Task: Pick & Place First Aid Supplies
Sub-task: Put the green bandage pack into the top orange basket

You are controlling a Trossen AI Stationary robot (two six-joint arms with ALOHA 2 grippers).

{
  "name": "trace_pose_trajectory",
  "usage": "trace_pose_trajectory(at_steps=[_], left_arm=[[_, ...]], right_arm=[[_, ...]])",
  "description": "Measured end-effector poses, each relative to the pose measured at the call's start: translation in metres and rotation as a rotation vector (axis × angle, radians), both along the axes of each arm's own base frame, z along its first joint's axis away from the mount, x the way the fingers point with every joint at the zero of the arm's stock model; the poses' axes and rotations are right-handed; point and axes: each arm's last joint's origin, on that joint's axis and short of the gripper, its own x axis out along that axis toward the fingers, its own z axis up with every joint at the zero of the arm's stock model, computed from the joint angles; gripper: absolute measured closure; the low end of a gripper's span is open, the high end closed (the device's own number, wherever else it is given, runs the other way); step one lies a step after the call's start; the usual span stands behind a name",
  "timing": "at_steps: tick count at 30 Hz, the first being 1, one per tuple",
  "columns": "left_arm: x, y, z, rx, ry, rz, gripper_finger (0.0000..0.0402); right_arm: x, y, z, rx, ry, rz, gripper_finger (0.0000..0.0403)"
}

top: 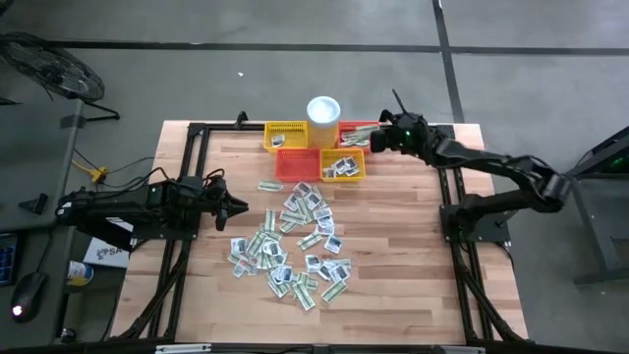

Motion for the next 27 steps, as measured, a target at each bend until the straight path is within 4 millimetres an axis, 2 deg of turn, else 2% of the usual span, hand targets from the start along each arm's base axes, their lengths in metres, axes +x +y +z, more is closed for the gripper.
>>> trace_pose_trajectory(at_steps=[8,15,22,27], left_arm=[[0.000,0.000,0.000,0.000,0.000,0.000,0.0321],[0.000,0.000,0.000,0.000,0.000,0.000,0.0321],[0.000,0.000,0.000,0.000,0.000,0.000,0.0321],[0.000,0.000,0.000,0.000,0.000,0.000,0.0321]], right_arm=[[0.020,-0.032,-0.045,0.107,-0.083,-0.029,0.0403],[0.024,-0.048,-0.072,0.190,-0.137,-0.032,0.0403],[0.021,-0.050,-0.070,0.199,-0.150,-0.029,0.0398],[0.021,-0.050,-0.065,0.182,-0.161,-0.029,0.0363]])
